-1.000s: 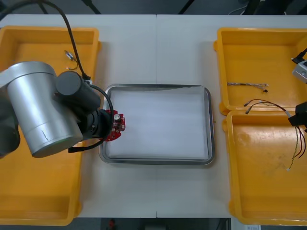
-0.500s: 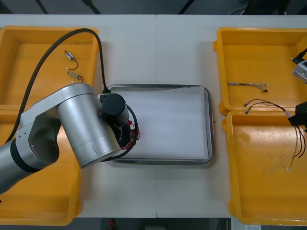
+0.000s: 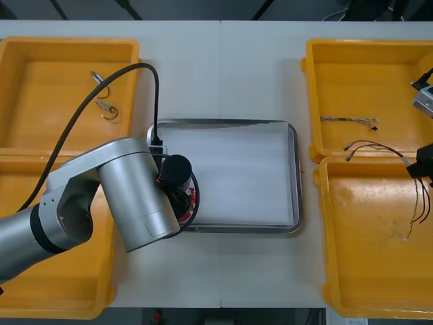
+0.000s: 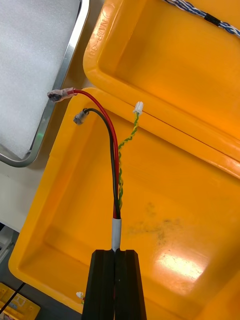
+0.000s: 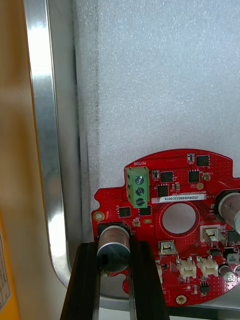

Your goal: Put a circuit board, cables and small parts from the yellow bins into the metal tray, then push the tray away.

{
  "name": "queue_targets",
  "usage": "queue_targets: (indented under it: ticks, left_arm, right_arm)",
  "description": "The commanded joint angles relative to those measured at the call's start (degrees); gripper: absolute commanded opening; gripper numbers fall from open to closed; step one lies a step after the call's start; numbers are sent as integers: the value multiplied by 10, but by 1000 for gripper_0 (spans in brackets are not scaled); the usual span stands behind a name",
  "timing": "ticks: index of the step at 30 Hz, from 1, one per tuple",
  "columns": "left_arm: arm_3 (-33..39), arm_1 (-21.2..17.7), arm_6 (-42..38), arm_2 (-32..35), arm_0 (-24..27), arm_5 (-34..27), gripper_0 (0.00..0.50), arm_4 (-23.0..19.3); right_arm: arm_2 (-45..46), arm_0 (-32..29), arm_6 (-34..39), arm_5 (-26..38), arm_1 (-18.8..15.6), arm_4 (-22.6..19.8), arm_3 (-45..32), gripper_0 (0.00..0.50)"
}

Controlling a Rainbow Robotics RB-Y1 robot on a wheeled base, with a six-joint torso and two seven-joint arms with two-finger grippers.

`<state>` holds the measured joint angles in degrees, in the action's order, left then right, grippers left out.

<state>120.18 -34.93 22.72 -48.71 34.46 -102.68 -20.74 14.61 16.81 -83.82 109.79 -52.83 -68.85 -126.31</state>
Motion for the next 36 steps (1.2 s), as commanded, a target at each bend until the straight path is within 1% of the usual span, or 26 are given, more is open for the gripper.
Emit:
queue_targets:
  ticks: [1, 3, 4, 7, 9, 10, 15, 18, 20, 26, 27, 29, 32, 36]
  left_arm:
    - [5, 12, -17, -10, 21, 10, 50, 12]
    - [5, 12, -16, -10, 20, 13, 104, 17]
    - [5, 12, -16, -10, 20, 13, 111, 18]
    - [5, 12, -15, -11, 20, 15, 154, 21]
    - [5, 10, -14, -10, 20, 19, 206, 22]
    - [5, 10, -14, -10, 20, 20, 214, 23]
    - [5, 5, -12, -11, 20, 29, 315, 23]
    - [5, 3, -13, -11, 20, 33, 343, 24]
    - [6, 1, -13, -11, 20, 34, 353, 26]
    - [27, -8, -15, -7, 25, 31, 386, 27]
    - [36, -10, -16, -3, 25, 29, 398, 26]
    - [45, -16, -17, 1, 28, 27, 411, 17]
    - [63, -29, -18, 17, 38, 21, 442, -18]
    - [87, -55, -12, 65, 53, 5, 500, -91]
  right_arm:
    - [-3, 14, 8, 2, 4, 1, -13, 0]
    - [-3, 14, 8, 2, 4, 1, -13, 0]
    - [-3, 14, 8, 2, 4, 1, -13, 0]
    - [-3, 14, 8, 2, 4, 1, -13, 0]
    - [-3, 14, 8, 2, 4, 1, -13, 0]
    - [-3, 14, 8, 2, 4, 1, -13, 0]
    - [-3, 14, 8, 2, 4, 1, -13, 0]
    - [-3, 14, 8, 2, 4, 1, -13, 0]
    - [-3, 14, 8, 2, 4, 1, -13, 0]
    - [-3, 14, 8, 2, 4, 1, -13, 0]
    - [-3, 14, 8, 2, 4, 1, -13, 0]
    - [-3, 14, 8, 2, 4, 1, -13, 0]
    - [-3, 14, 8, 2, 4, 1, -13, 0]
    - [-3, 14, 8, 2, 4, 1, -13, 0]
